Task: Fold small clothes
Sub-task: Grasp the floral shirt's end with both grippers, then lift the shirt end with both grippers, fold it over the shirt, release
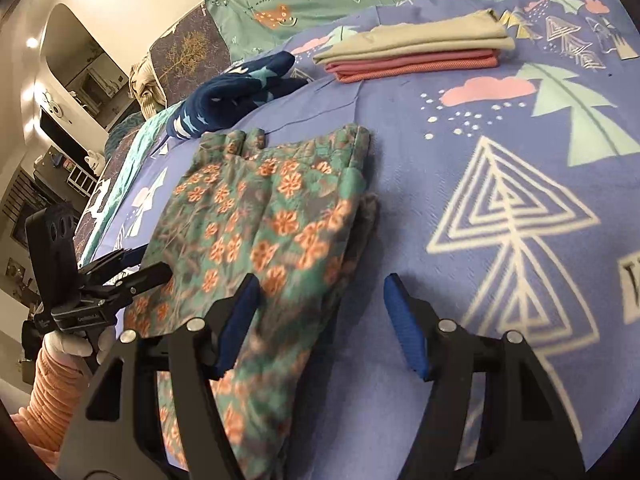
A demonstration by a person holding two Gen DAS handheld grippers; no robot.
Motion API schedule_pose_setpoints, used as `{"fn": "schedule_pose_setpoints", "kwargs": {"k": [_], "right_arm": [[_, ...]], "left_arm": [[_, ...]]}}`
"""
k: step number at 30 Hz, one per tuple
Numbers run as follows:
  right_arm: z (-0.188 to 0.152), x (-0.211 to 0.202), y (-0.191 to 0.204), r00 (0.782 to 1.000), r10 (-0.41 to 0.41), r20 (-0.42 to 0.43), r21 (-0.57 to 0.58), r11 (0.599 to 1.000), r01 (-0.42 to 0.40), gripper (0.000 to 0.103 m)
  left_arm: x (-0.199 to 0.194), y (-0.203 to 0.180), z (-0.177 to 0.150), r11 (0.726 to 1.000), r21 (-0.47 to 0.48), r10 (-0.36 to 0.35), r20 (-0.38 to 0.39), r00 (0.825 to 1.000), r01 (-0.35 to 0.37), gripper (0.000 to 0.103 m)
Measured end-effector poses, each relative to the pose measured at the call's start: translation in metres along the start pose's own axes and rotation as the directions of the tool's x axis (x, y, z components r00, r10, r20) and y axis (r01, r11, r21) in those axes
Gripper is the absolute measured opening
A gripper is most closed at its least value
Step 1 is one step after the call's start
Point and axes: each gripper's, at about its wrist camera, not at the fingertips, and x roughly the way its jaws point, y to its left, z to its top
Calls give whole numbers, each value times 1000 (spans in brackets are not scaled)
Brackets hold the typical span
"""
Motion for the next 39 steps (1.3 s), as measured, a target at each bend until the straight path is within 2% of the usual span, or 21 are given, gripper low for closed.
{"fn": "schedule_pose_setpoints", "kwargs": {"k": [4,9,12,14,15,17,20,25,28,33,39], "right_arm": [[9,10,0,999,40,-6,-27,999,-40,67],[20,25,2,997,78,-18,-72,994,-79,64],[27,33,7,997,77,-22,-91,993,-79,59],[31,37,9,997,75,-26,-95,992,-77,47],[34,40,9,997,72,-30,-91,993,-75,45],[35,42,12,998,57,-31,-86,994,-59,29],[33,29,30,1000,2,23,-137,991,2,20],[26,-17,55,988,-26,151,-205,977,57,17],[20,-54,63,971,-40,237,-216,972,93,17],[10,-122,61,922,-80,380,-203,965,167,17],[0,-216,30,823,-188,536,-109,951,288,17]], "left_arm": [[9,10,8,998,-9,-63,-8,998,63,78],[18,16,18,997,21,-79,-4,997,79,71],[22,17,26,996,31,-79,0,997,79,60],[25,17,31,996,34,-81,2,997,81,47],[26,17,33,996,36,-78,5,997,78,44],[25,14,36,997,44,-65,15,998,64,30],[12,3,37,996,89,-28,53,998,23,22],[-25,-26,43,987,160,-2,146,989,-21,20],[-54,-50,49,979,202,-11,213,977,-33,19],[-93,-114,65,949,312,-59,303,951,-40,18],[-112,-205,87,884,467,-145,347,927,-37,18]]}}
